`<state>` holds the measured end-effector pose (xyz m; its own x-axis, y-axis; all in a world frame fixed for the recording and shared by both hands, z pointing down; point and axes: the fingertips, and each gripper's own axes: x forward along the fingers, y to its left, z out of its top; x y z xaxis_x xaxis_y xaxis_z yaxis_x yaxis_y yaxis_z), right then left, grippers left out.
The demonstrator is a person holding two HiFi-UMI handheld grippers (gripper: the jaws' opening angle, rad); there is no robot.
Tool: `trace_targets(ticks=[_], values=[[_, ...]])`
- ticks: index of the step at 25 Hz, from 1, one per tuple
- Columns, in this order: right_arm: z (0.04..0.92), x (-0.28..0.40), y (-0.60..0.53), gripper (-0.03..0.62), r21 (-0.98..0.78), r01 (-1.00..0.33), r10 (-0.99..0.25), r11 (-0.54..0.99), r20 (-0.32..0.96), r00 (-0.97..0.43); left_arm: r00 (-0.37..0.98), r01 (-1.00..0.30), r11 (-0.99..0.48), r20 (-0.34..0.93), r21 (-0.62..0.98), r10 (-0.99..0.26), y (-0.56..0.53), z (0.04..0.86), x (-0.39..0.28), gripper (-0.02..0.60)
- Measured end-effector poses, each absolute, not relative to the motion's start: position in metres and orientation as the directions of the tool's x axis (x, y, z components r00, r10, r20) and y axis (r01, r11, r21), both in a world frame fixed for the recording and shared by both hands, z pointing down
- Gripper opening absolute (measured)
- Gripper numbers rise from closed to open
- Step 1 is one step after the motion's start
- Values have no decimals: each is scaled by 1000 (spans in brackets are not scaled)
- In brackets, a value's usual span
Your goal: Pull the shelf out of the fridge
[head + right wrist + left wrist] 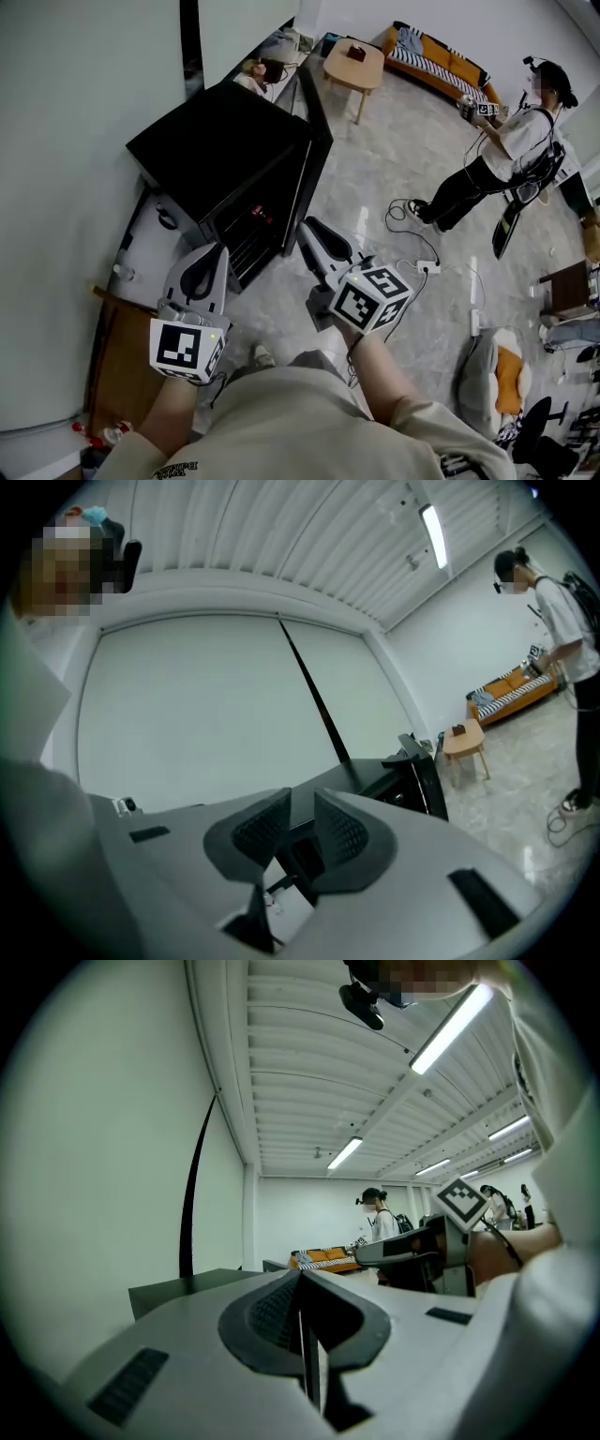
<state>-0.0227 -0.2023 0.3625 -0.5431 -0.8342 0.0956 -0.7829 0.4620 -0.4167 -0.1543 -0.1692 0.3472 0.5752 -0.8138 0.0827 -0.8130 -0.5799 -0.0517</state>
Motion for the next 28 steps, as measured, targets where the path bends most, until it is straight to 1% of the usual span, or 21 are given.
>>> trace_targets(ticks=[1, 2, 5, 8, 12, 20, 28], values=[[367, -23, -208, 77, -442, -774, -833, 452, 100, -544, 567, -819, -572, 80, -51, -820, -172, 349, -155, 7], [372, -22, -213, 99, -469, -765, -833, 441, 104, -544, 559, -825, -563, 78, -50, -826, -175, 351, -155, 6], [384, -20, -230, 119, -538, -732, -828, 417, 107, -551, 530, -845, -533, 69, -47, -845, -184, 356, -155, 6], [391, -23, -246, 129, -584, -684, -811, 437, 74, -581, 496, -866, -498, 54, -41, -867, -191, 359, -155, 8], [404, -27, -272, 168, -645, -624, -795, 442, 41, -605, 444, -895, -445, 30, -36, -896, -202, 359, -153, 8], [451, -40, -319, 221, -738, -517, -745, 433, 30, -667, 361, -932, -361, 16, -30, -933, -230, 374, -139, 8], [512, -36, -360, 238, -848, -417, -731, 329, 51, -681, 302, -953, -303, 34, -18, -953, -255, 394, -120, 8]])
